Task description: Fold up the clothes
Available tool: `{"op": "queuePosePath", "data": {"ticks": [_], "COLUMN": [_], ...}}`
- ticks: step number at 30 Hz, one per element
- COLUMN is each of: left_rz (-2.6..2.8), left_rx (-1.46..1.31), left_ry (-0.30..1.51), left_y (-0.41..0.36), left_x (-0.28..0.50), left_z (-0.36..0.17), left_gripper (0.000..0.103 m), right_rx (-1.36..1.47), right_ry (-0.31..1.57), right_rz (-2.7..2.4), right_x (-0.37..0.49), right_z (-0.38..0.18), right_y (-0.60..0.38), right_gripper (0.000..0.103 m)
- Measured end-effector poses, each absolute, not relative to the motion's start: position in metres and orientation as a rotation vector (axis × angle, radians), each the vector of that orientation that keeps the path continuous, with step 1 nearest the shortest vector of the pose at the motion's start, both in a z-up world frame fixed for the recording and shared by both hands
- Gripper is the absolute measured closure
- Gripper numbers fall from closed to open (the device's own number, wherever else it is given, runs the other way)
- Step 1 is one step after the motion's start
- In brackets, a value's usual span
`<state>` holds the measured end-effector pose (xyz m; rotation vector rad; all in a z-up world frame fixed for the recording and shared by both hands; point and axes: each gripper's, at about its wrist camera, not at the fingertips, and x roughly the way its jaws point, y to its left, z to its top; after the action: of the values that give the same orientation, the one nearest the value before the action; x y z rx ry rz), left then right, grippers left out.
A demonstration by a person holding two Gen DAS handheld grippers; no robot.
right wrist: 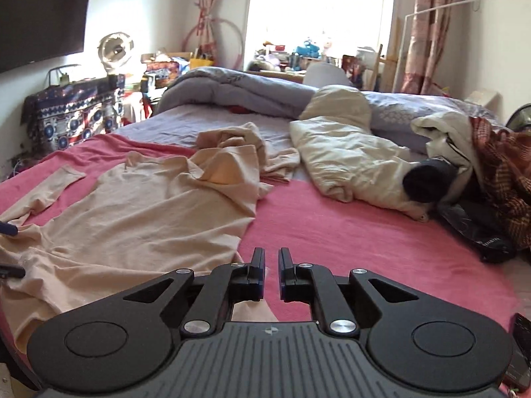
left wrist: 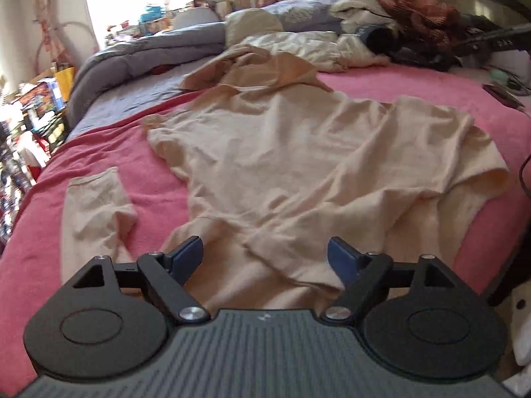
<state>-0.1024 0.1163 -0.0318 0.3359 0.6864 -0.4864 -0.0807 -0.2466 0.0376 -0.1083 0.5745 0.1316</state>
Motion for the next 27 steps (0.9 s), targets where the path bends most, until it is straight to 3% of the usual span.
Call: {"op": "queuePosePath", "data": {"ticks": [3, 6, 8, 9, 10, 11, 18, 20, 23, 27], "left_rz": [-0.607, -0.660, -0.627, -0.633, -0.636, -0.628, -0.619, -0.613, -0.602, -0.536], "left_rx": [0.458, 0.583, 0.627, 0.590, 0.543, 0.501, 0.455, 0.389, 0.236, 0.181], "left_ry": [0.644, 0.629, 0.657, 0.682, 0.704, 0.712, 0.569, 0.492, 0.367, 0.194], "left_y": [0.081, 0.052, 0.039, 0.037, 0.036, 0.036, 0.016, 0.005, -0.007, -0.019], "left_x": [-0.110, -0.114, -0.108, -0.102, -0.098, -0.095, -0.070, -0.048, -0.015, 0.008], "left_z": [-0.030, -0.040, -0.053, -0.053, -0.048, -0.040, 0.016, 0.046, 0.101, 0.164], "left_gripper": [0.012, 0.010, 0.031, 0.053, 0.087, 0.096, 0.099, 0.100, 0.100, 0.100], "right_rx": [-0.076, -0.046, 0.000, 0.021, 0.037, 0.048, 0.197, 0.230, 0.262, 0.227], "right_ry": [0.595, 0.623, 0.644, 0.655, 0.665, 0.667, 0.695, 0.697, 0.692, 0.725], "right_rz": [0.141, 0.182, 0.206, 0.218, 0.226, 0.226, 0.273, 0.336, 0.451, 0.586], "right_x": [-0.100, -0.118, -0.127, -0.131, -0.136, -0.140, -0.156, -0.160, -0.166, -0.160], "right_z": [0.023, 0.004, -0.007, -0.012, -0.013, -0.015, -0.031, -0.034, -0.035, -0.040], "right_y": [-0.253, -0.247, -0.243, -0.242, -0.238, -0.238, -0.238, -0.230, -0.211, -0.174], "right_gripper": [0.067, 0.062, 0.059, 0.059, 0.059, 0.056, 0.052, 0.051, 0.039, 0.037]}}
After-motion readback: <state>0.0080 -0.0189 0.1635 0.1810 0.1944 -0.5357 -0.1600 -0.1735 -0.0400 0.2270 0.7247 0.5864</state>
